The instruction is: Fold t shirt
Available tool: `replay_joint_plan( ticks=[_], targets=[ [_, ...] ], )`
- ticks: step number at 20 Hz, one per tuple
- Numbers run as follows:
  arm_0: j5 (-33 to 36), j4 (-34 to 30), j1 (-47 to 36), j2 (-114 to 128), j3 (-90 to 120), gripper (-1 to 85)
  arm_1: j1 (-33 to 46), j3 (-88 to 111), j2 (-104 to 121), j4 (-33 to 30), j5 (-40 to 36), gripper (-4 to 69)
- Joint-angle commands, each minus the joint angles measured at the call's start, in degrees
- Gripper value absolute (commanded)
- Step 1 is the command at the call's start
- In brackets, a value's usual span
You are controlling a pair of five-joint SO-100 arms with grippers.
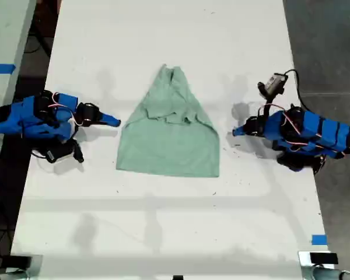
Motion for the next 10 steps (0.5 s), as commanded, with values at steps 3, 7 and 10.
replay_joint_plan(
  ticks=[3, 7, 10],
  targets=[
    [-2.11, 0.53, 0.18, 0.35, 0.97, 0.0, -1.32, 2.46, 0.88, 3.87, 13.36, 0.4],
    [-2.29, 0.70, 0.70, 0.35, 0.97, 0.0, -1.41, 2.64, 0.88, 2.90, 14.77, 0.4],
    [-2.90, 0.97, 0.70, 0.35, 0.97, 0.0, -1.14, -1.49, 0.88, 1.58, 13.71, 0.3]
  ],
)
